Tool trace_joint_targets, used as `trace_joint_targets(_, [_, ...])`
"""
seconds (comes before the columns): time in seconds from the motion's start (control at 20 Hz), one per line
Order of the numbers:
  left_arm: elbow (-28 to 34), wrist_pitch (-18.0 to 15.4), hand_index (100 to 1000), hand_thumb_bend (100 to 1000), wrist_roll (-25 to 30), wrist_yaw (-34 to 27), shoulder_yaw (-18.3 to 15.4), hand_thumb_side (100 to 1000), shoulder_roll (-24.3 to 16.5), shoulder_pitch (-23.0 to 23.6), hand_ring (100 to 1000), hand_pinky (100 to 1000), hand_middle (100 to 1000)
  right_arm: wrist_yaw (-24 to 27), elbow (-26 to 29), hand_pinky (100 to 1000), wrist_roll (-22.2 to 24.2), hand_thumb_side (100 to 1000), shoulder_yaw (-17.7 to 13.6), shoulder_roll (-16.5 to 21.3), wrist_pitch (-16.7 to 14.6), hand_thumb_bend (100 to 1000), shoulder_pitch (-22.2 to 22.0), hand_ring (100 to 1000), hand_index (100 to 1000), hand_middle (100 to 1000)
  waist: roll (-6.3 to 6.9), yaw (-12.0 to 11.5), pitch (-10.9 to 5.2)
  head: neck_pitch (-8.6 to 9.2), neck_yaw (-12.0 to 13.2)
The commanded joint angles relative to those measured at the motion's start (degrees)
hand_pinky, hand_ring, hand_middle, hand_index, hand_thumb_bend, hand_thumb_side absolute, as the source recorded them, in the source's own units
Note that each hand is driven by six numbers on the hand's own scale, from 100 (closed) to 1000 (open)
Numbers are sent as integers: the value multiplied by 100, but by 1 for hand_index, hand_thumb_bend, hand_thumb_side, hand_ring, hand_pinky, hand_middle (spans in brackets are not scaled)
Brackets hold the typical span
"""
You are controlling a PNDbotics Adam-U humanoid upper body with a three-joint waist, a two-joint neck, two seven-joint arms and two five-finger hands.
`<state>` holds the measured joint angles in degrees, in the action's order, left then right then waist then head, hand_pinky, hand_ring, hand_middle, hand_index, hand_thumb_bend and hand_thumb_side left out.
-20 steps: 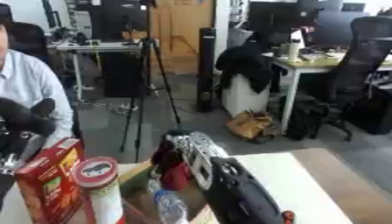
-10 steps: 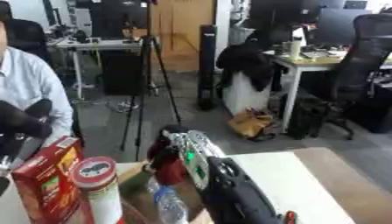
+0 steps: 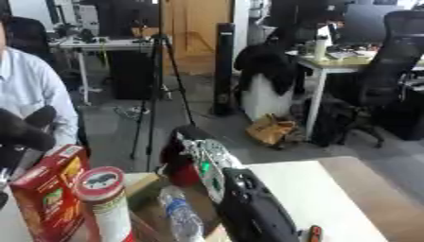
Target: Pick up objects on the table and place them in the box.
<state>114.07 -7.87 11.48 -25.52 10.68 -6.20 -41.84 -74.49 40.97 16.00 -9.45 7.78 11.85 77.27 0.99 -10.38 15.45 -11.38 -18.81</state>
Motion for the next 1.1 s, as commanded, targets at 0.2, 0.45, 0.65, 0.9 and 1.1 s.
trace_joint_targets(0.2, [52,-26,599,100,61,13,27,739,24,-177,661,1000,637,-5,156,100,-265,327,-191,91,38,100,75,462,466,322,21,-80,-30,134,-150])
trace_joint_targets(0.45, [52,-50,599,100,71,17,26,739,19,-218,661,1000,638,-39,190,100,-393,336,-275,124,121,100,42,462,466,321,25,-136,31,182,-206])
trace_joint_targets(0.65, [52,-68,599,100,86,13,31,736,31,-263,661,1000,638,-11,234,100,-525,348,-359,116,154,100,-3,456,467,319,32,-178,78,252,-268])
trace_joint_targets(0.9, [52,-97,599,100,84,12,23,735,26,-297,661,1000,638,1,237,100,-725,361,-411,122,162,100,-50,464,475,324,38,-204,115,285,-300])
trace_joint_targets(1.1, [52,-126,599,100,80,10,12,732,16,-306,661,1000,638,55,283,100,-956,404,-442,134,87,100,-74,493,517,352,44,-222,119,287,-320])
